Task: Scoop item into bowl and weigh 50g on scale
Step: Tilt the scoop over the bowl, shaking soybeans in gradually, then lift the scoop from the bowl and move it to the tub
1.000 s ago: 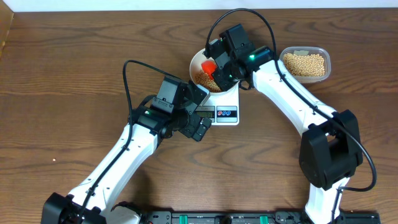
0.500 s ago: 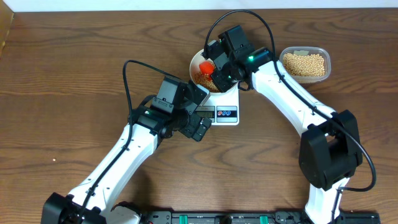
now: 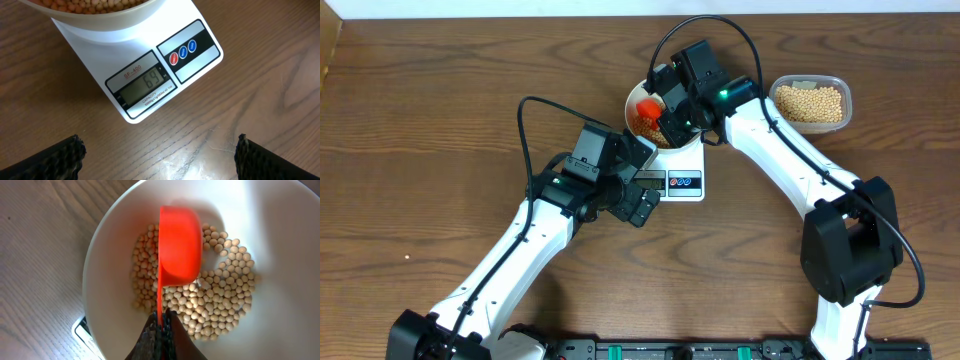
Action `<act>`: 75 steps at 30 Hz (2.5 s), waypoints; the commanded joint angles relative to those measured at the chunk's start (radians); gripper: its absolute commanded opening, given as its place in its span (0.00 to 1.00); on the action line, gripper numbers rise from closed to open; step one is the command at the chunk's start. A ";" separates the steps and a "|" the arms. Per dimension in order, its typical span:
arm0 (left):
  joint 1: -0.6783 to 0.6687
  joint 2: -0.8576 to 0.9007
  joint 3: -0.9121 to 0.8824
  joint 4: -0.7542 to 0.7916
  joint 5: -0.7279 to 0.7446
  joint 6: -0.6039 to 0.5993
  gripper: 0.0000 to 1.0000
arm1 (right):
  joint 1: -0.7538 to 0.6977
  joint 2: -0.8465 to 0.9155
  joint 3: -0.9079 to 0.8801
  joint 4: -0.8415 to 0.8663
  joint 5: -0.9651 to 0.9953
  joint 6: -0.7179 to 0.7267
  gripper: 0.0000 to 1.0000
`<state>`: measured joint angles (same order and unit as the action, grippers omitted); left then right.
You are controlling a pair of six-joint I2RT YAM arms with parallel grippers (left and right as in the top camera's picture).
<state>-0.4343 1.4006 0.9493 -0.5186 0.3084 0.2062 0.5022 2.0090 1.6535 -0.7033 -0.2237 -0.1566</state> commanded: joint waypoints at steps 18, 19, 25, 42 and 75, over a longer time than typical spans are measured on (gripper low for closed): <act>0.004 -0.011 0.002 0.000 -0.006 -0.002 0.98 | -0.149 -0.052 -0.004 0.061 -0.338 0.116 0.01; 0.004 -0.011 0.002 0.000 -0.006 -0.002 0.98 | -0.155 -0.055 -0.004 0.061 -0.345 0.119 0.01; 0.004 -0.011 0.002 0.000 -0.006 -0.002 0.98 | -0.191 -0.084 -0.004 0.061 -0.382 0.145 0.01; 0.004 -0.011 0.002 0.000 -0.006 -0.002 0.98 | -0.288 -0.100 -0.004 0.091 -0.580 0.210 0.01; 0.004 -0.011 0.002 0.000 -0.006 -0.002 0.98 | -0.735 -0.149 0.000 -0.204 -0.651 0.147 0.01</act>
<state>-0.4343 1.4006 0.9493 -0.5186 0.3084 0.2062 -0.1925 1.8885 1.6527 -0.8955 -0.9081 0.0319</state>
